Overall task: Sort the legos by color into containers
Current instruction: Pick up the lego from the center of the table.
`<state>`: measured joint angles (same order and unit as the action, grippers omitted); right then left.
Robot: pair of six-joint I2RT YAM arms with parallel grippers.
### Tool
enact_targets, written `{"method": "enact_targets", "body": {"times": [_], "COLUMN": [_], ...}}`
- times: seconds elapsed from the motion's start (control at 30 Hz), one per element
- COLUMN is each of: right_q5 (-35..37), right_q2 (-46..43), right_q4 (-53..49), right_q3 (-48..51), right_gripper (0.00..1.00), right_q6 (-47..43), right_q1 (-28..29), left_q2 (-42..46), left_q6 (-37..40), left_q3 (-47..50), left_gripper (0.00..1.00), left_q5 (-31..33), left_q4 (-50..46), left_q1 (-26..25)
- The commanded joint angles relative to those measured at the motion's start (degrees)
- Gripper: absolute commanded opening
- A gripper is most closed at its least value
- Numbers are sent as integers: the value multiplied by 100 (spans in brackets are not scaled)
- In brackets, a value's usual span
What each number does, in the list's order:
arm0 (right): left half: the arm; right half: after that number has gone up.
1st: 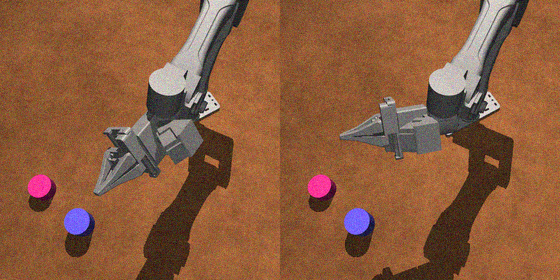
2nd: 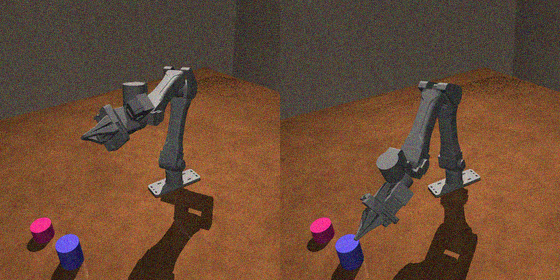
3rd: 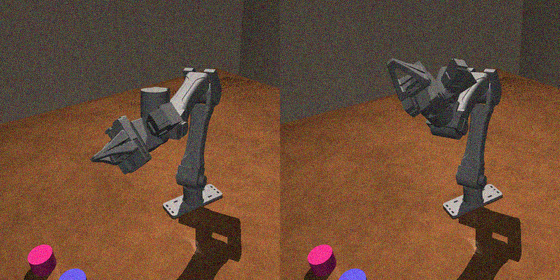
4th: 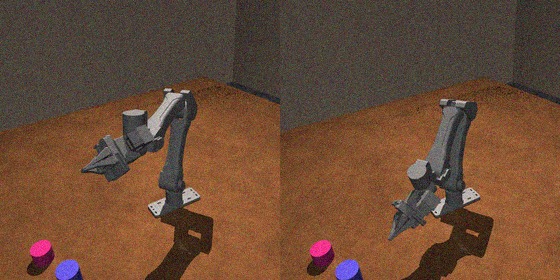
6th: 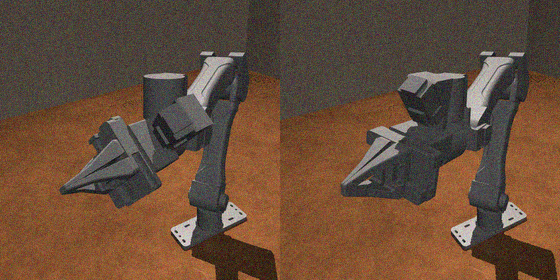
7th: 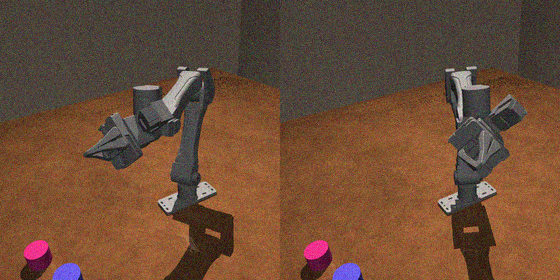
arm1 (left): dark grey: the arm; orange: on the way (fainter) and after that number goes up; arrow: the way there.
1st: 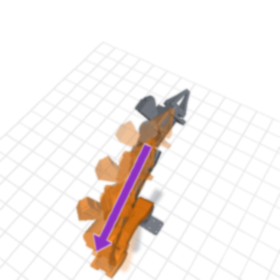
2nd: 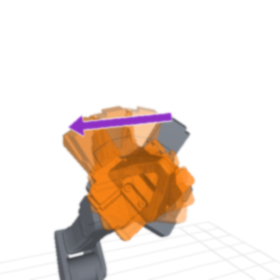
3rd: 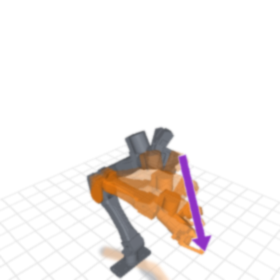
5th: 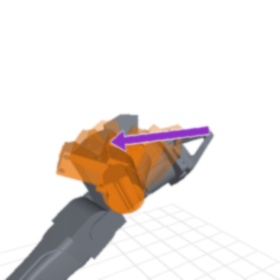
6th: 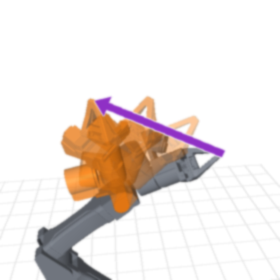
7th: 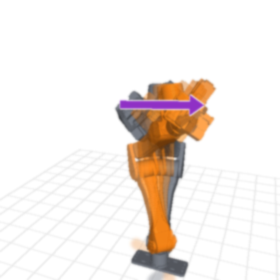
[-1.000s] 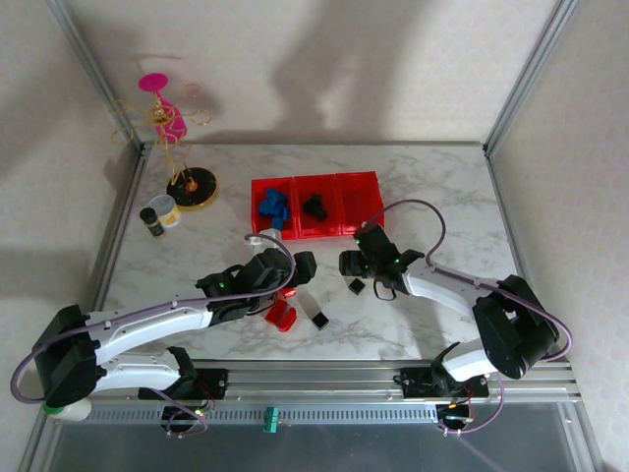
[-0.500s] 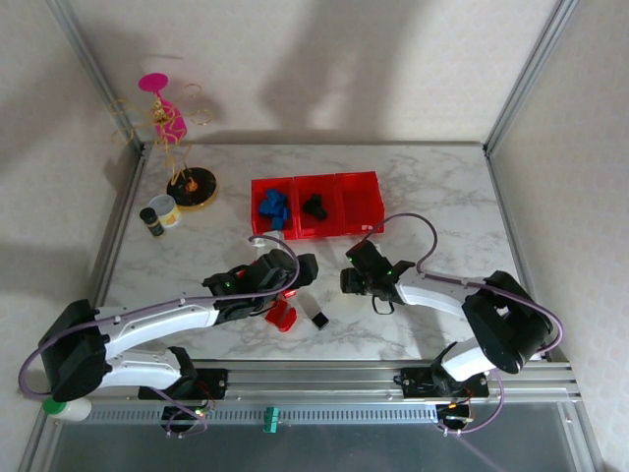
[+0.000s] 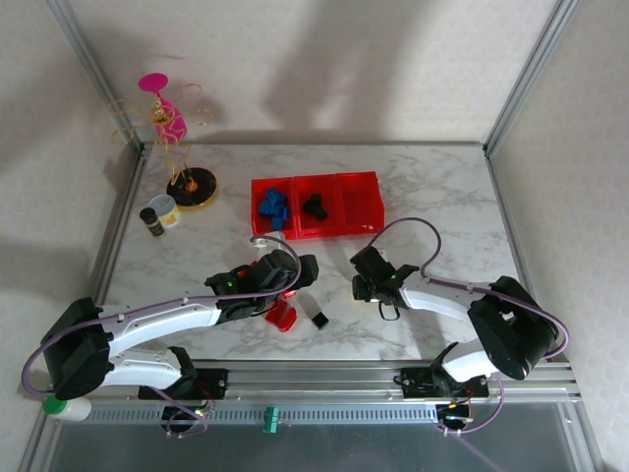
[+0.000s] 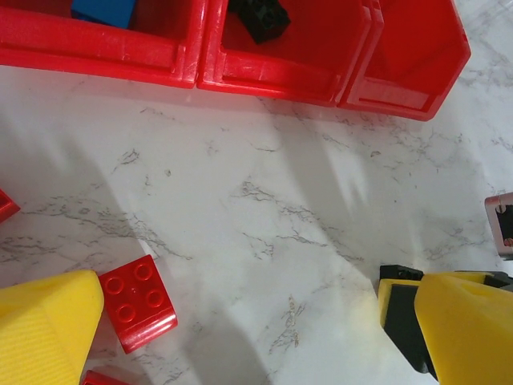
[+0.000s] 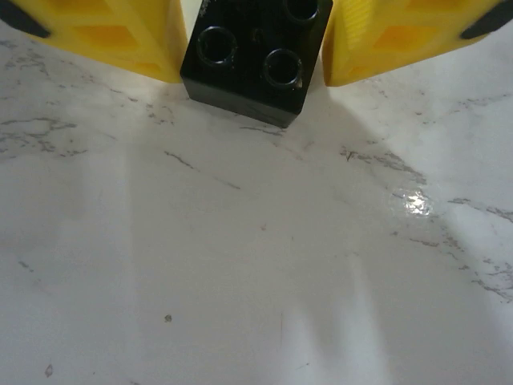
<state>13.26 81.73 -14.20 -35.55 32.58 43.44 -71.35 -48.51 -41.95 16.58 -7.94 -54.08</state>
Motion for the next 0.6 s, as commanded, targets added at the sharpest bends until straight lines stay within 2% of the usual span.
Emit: {"method": "enact_targets", "body": {"times": [0.0, 0.1, 0.27, 0.47, 0.57], "right_q5": [-25, 15, -59, -65, -216], "right_q2": [-119, -108, -203, 200, 591], "right_q4": [-5, -65, 58, 387, 622], "right_q3": [59, -106, -512, -1329, -1870], "right_gripper": [41, 36, 36, 36, 37], "right_q6": [8, -68, -334, -741, -887], "right_q1": [33, 33, 32, 1, -66], "left_q2": [75, 179, 404, 703, 849], "left_q6": [-88, -128, -81, 27, 28], "left_q3": [-128, -116, -169, -317, -365], "left_gripper": [100, 100, 99, 99, 100], "left_q5": [170, 204, 434, 793, 781], "left_q4": [-92, -142, -313, -603, -618], "left_q1": [-50, -50, -41, 8, 152]}}
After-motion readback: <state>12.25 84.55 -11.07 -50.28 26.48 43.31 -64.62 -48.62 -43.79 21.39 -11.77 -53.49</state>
